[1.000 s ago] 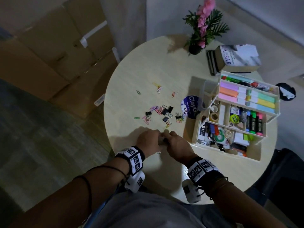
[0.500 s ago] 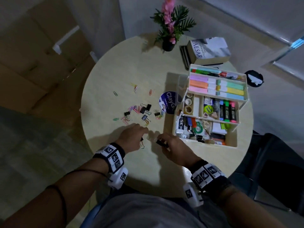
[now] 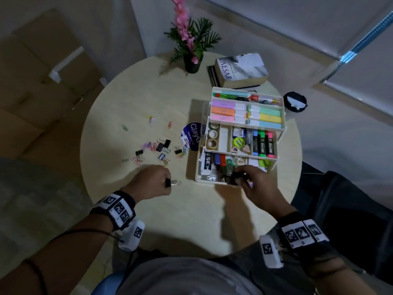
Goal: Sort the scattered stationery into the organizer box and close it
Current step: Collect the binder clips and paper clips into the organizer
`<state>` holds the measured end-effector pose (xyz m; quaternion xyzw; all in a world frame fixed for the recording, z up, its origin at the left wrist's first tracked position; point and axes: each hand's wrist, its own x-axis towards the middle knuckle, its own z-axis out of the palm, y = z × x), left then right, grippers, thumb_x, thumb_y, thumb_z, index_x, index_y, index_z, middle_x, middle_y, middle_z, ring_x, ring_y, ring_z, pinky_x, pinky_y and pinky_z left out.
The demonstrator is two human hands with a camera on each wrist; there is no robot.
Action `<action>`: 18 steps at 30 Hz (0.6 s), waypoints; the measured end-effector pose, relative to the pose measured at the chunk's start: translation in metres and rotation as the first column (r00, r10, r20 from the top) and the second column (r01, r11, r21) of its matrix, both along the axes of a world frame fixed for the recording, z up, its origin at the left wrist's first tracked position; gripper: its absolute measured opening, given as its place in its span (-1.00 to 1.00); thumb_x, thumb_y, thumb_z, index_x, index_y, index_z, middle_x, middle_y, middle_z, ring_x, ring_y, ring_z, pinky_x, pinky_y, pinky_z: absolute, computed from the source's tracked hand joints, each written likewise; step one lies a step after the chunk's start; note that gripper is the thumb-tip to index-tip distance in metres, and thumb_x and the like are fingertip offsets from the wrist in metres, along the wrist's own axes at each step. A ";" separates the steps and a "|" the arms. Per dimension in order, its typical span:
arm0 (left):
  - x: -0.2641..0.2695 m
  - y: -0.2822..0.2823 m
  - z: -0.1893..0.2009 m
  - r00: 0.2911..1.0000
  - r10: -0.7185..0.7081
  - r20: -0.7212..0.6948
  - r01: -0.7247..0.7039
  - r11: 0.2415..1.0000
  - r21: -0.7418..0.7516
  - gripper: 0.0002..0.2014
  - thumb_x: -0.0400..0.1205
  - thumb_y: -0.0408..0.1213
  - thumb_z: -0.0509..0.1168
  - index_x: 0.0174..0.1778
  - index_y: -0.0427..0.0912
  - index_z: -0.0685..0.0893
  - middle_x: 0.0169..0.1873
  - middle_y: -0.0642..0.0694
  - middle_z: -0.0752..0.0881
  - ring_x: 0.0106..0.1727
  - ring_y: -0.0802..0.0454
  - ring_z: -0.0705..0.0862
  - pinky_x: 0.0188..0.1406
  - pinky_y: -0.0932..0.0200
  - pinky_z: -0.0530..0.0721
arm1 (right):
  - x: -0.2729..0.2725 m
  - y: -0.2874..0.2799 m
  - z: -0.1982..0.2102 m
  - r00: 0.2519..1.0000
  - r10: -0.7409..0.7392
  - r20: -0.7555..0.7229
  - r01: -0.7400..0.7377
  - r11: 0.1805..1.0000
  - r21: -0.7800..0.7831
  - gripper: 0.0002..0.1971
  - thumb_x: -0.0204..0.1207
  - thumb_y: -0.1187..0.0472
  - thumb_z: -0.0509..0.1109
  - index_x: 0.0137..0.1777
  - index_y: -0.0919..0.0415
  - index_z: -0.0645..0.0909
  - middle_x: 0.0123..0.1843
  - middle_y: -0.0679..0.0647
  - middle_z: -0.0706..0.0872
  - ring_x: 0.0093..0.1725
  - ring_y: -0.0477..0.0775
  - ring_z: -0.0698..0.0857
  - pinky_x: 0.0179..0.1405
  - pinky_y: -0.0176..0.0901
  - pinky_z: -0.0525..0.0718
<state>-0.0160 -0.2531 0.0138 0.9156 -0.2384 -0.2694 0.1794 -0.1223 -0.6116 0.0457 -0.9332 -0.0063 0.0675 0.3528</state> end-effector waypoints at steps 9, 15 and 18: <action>-0.016 -0.153 0.049 0.997 -0.030 -0.067 0.009 0.955 -0.295 -0.75 0.57 -0.04 0.57 0.10 0.00 0.76 -0.28 0.23 0.58 -0.30 0.29 0.55 -0.36 0.37 0.44 | -0.001 -0.075 -0.019 0.964 0.016 -0.266 -0.123 0.912 -0.391 -0.69 0.55 0.41 0.40 0.23 0.14 0.73 0.10 0.22 0.84 0.08 0.37 0.78 -0.07 0.07 0.68; -0.013 -0.213 0.023 0.980 -0.077 -0.184 0.042 0.982 -0.185 -0.70 0.64 -0.04 0.51 0.21 -0.11 0.79 -0.10 0.16 0.71 -0.08 0.13 0.71 -0.12 0.16 0.71 | 0.011 -0.071 -0.027 0.940 0.106 -0.323 -0.238 0.885 -0.401 -0.69 0.61 0.29 0.42 0.22 -0.09 0.80 0.14 0.03 0.88 0.11 0.21 0.82 0.07 0.04 0.73; -0.017 -0.223 0.012 0.965 -0.124 -0.230 0.107 0.991 -0.085 -0.72 0.68 -0.06 0.47 0.21 -0.13 0.79 0.10 -0.05 0.80 0.09 -0.09 0.76 0.13 0.02 0.75 | 0.010 -0.070 -0.029 0.924 0.116 -0.364 -0.253 0.900 -0.355 -0.68 0.64 0.28 0.38 0.26 -0.06 0.80 0.15 0.10 0.86 0.12 0.25 0.80 0.10 0.10 0.75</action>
